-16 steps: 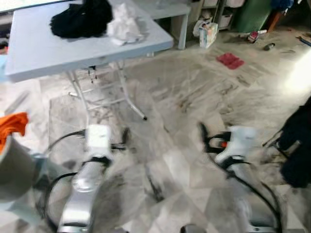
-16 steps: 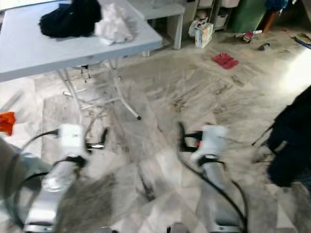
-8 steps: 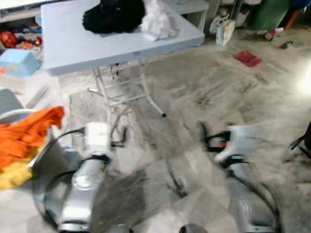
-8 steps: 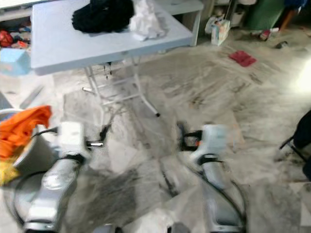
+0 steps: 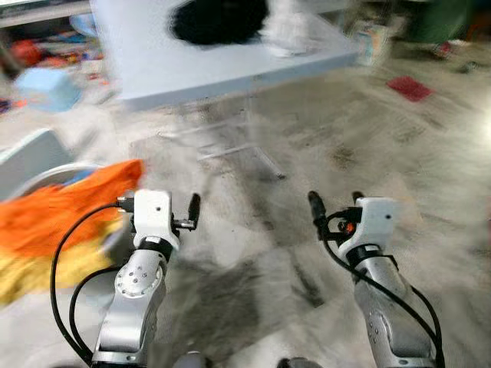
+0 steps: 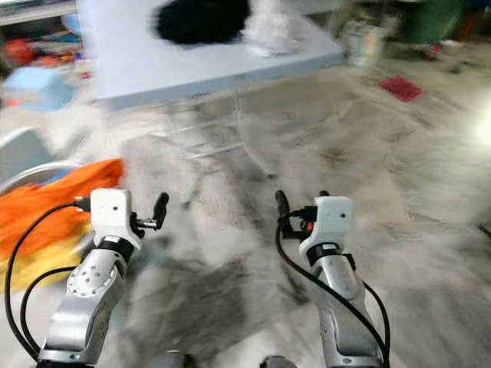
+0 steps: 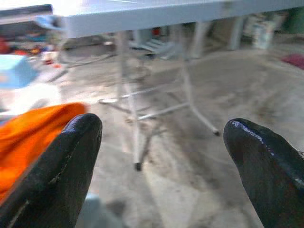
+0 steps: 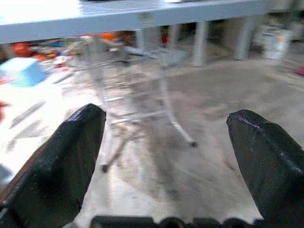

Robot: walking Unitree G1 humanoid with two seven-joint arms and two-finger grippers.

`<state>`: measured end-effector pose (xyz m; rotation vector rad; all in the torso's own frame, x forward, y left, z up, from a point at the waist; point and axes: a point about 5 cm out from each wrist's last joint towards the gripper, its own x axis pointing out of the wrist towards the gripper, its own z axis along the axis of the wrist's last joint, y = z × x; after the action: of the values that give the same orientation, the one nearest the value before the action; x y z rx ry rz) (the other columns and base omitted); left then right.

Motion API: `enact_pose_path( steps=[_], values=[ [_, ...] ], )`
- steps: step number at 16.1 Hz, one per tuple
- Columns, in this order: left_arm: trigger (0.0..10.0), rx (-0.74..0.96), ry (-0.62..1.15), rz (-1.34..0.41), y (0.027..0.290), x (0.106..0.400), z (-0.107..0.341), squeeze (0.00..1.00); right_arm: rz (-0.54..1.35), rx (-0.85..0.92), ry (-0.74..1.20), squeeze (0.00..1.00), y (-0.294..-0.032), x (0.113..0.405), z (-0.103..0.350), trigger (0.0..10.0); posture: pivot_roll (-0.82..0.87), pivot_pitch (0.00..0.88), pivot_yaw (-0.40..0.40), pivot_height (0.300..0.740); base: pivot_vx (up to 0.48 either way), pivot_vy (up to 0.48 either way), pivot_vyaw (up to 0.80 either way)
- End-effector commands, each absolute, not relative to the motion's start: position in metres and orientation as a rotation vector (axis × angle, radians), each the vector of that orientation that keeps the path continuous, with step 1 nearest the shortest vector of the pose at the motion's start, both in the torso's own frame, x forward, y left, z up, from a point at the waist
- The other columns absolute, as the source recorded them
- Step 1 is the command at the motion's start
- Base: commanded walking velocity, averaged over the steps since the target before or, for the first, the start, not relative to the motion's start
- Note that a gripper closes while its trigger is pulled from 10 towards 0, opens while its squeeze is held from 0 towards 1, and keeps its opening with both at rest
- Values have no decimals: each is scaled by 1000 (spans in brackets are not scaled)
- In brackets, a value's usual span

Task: Hang hanger

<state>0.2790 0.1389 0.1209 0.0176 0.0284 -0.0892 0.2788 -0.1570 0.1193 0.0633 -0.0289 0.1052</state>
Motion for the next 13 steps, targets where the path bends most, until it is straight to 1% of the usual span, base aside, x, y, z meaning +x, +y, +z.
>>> enact_pose_path(
  steps=[1, 5, 7, 9, 12, 13],
  values=[
    [10000, 9, 30, -113, 135, 276, 119, 0, 102, 47, -38, 0, -161, 278, 121, 10000, 16, 163, -7, 740, 0, 0, 800],
    [10000, 13, 23, -134, 134, 275, 120, 0, 106, 48, -41, 0, -161, 278, 121, 10000, 15, 161, -10, 740, 0, 0, 800],
    [10000, 9, 23, -135, 135, 275, 120, 0, 107, 56, -46, 0, -160, 279, 122, 10000, 14, 162, -11, 740, 0, 0, 0],
    [10000, 30, 4, -92, 143, 274, 122, 0, 109, 81, -62, 0, -161, 277, 124, 10000, 14, 150, -7, 740, 0, 0, 0],
    [10000, 49, 32, -80, 158, 263, 116, 0, 46, 85, -85, 0, -178, 273, 127, 10000, 25, 123, 9, 740, 0, 0, 0],
    [10000, 53, 37, -80, 160, 261, 115, 0, 38, 85, -85, 0, -180, 272, 127, 10000, 25, 123, 9, 740, 0, 0, 0]
  ],
)
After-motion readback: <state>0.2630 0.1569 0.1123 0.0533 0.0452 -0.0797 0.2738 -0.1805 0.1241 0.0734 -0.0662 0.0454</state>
